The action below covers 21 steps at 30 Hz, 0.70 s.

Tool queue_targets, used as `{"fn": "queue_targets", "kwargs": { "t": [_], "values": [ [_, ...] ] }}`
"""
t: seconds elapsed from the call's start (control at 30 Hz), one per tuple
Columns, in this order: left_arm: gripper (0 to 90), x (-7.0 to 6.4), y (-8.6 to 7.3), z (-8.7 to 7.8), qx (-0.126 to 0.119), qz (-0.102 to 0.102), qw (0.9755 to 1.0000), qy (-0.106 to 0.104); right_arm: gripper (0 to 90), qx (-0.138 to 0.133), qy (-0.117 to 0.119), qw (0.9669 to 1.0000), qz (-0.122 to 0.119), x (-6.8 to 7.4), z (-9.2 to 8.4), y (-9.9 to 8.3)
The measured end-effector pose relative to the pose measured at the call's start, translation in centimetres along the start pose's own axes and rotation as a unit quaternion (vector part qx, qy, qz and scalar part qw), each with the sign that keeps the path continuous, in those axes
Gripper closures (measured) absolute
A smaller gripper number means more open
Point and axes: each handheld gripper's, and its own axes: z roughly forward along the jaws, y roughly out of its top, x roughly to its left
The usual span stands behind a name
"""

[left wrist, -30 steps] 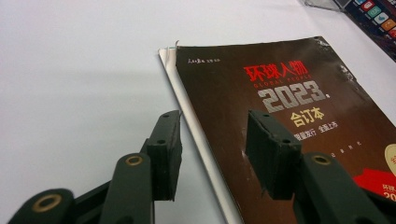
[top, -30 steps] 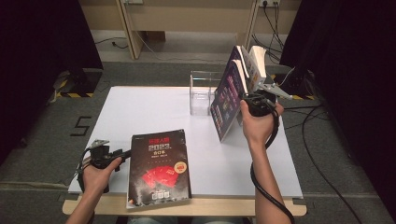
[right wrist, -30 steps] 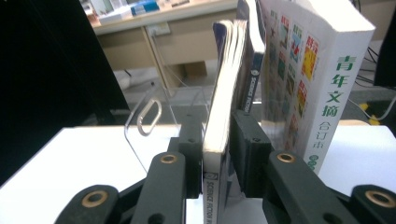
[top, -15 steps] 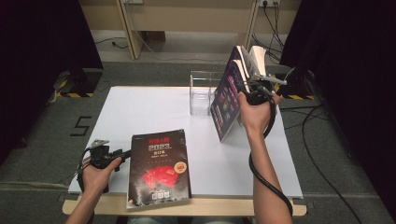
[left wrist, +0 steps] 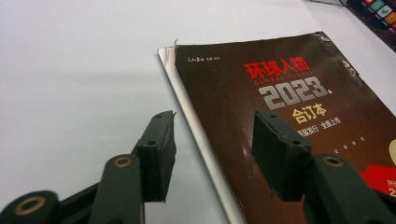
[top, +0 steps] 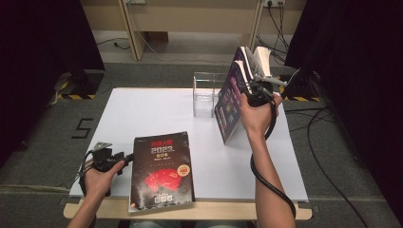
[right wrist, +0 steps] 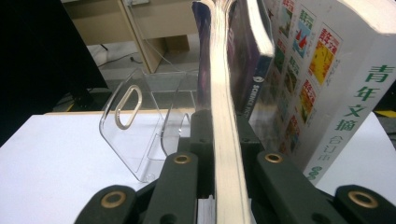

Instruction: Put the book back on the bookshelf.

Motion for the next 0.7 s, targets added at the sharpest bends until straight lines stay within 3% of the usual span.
{"fn": "queue_targets", "kwargs": {
  "t": [0.37,0.7],
  "values": [
    [48.5,0.0,0.0,0.1,0.001,0.002,1.0,-0.001,83.0,-0.039,0.013,0.9989,-0.025,1.3,-0.5,0.6],
    [48.7,-0.1,0.0,0.1,0.0,0.003,1.0,-0.002,83.0,-0.079,0.005,0.9965,-0.025,1.9,-0.2,2.2]
  ]
}}
